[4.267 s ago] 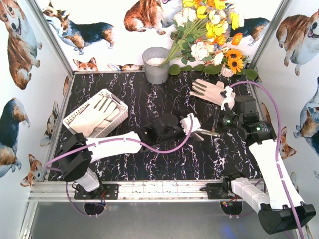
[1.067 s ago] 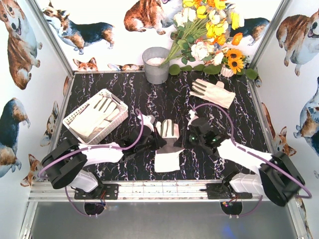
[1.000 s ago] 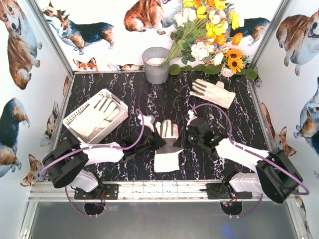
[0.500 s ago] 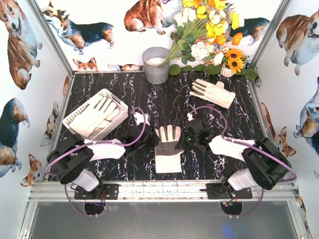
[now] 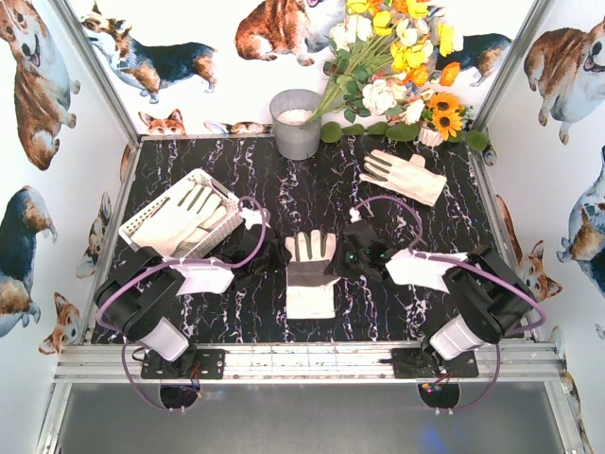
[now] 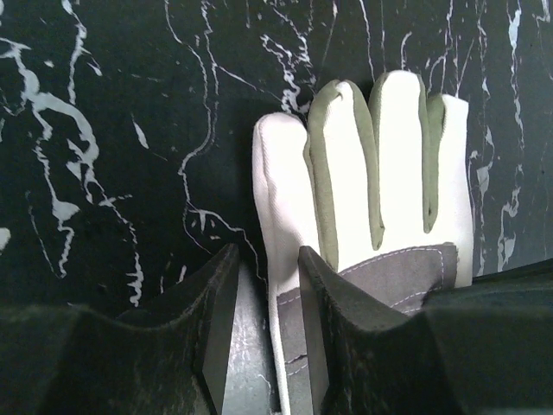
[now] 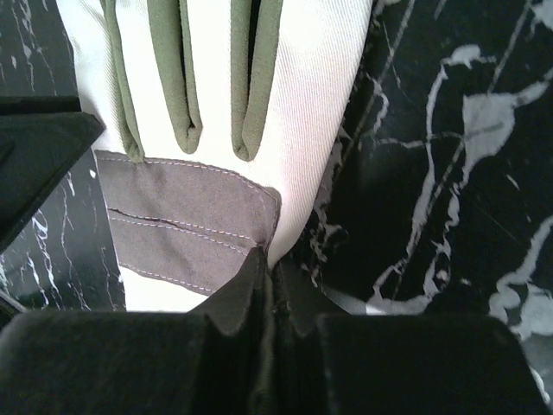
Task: Put the gloves into the storage basket
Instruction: Place the glove at the center of the board, then pick up the glove at the corner of the board.
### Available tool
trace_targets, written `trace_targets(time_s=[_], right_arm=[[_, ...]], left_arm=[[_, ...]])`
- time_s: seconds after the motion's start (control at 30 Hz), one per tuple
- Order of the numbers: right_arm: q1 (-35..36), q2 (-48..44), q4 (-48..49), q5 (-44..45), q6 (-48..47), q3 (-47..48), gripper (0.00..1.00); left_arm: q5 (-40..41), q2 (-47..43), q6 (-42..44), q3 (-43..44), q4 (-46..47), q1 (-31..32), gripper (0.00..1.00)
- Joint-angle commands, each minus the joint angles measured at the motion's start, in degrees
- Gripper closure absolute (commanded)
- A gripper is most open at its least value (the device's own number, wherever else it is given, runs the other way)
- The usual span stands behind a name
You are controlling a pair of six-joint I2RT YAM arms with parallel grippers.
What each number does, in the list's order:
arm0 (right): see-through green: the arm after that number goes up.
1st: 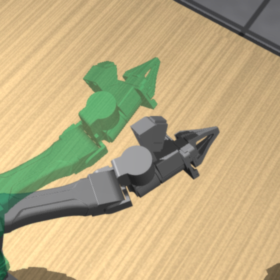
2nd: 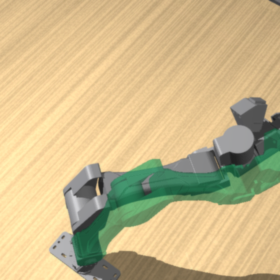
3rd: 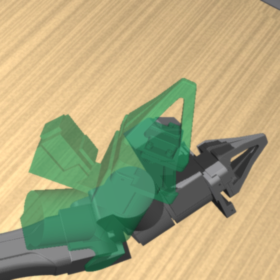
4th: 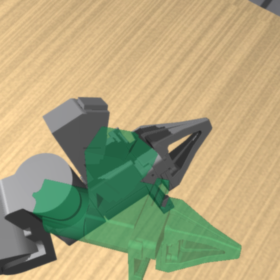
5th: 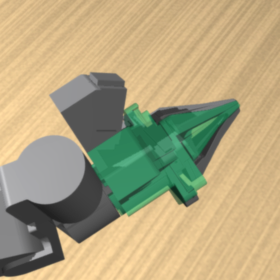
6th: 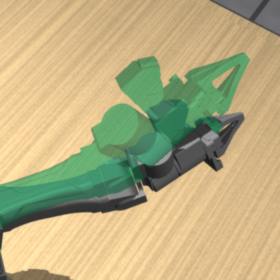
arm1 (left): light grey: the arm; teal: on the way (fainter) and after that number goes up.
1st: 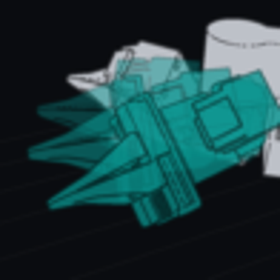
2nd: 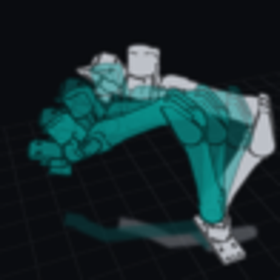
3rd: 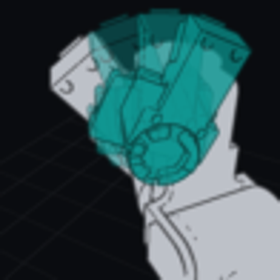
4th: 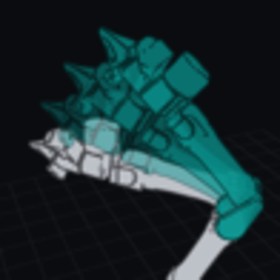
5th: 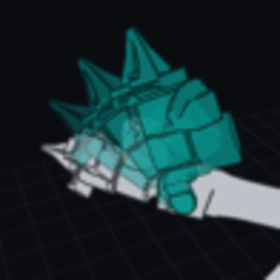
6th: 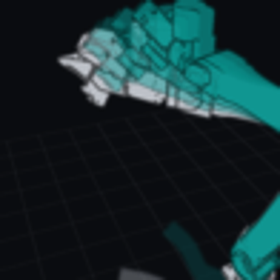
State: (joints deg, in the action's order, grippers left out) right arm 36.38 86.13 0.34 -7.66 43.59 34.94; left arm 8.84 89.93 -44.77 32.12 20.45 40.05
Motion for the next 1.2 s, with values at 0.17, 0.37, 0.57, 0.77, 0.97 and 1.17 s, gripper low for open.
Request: trace_targets(time_s=[0.17,0.37,0.57,0.77,0.97,1.17], right_arm=[[0.3,1.2,1.3,-0.7,-1.2,6.2,1.00],[0.3,-8.1,-8.6,0.3,-6.4,9.1,0.44],[-0.4,-19.0,-20.7,12.5,-15.9,14.8,0.26],[-13.5,-20.8,-22.2,12.5,-20.4,15.8,0.22],[-30.0,-12.9,-17.4,5.8,-17.6,16.1,0.25],[-40.7,-2.1,-13.4,5.2,-15.0,19.8,0.28]], left_arm=[[-3.7,-2.5,4.3,0.6,0.9,-1.5,0.66],[0.6,-15.7,11.5,6.1,-15.9,-1.7,0.34],[8.3,-29.5,20.4,15.2,-33.0,-3.9,0.00],[5.3,-35.3,29.5,21.6,-44.4,-19.2,0.00],[-2.5,-37.2,37.1,20.9,-46.6,-37.0,0.00],[-4.7,-42.0,36.3,12.4,-41.4,-42.9,0.00]])
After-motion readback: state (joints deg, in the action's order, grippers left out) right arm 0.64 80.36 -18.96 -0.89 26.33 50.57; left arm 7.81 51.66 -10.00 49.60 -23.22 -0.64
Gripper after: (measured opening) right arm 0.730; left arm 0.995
